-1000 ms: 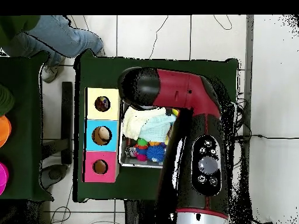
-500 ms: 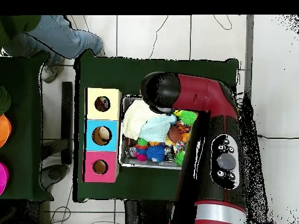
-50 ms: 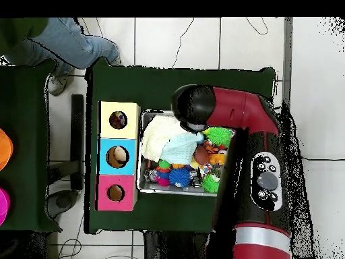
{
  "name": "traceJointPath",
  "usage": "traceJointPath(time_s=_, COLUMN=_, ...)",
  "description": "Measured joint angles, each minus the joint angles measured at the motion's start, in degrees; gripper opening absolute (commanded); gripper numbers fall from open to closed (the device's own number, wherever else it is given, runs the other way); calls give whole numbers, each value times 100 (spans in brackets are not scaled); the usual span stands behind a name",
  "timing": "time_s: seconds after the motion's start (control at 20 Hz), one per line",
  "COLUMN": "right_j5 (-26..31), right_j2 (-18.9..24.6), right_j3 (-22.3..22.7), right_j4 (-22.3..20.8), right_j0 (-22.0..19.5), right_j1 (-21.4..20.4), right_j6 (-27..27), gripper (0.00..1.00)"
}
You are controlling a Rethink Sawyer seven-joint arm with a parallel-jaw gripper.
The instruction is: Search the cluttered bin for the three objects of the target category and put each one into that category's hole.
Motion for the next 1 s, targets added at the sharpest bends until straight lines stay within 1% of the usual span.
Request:
traceJointPath(time_s=0.25, right_j5=15, right_j2=145, right_j3=-90, right_j4=-3, right_j0=0, right_j1=66, right_j6=0, gripper=100)
traceJointPath(time_s=0.6, right_j5=15, right_j2=295, right_j3=-106, right_j4=-37, right_j0=-5, right_j1=81, right_j6=0, gripper=100)
traceJointPath(time_s=0.85, right_j5=15, right_j2=417, right_j3=-103, right_j4=-140, right_j0=-84, right_j1=73, right_j6=0, gripper=100)
traceJointPath(time_s=1.0, right_j5=13, right_j2=504, right_j3=-46, right_j4=-166, right_j0=-199, right_j1=35, right_j6=0, gripper=100)
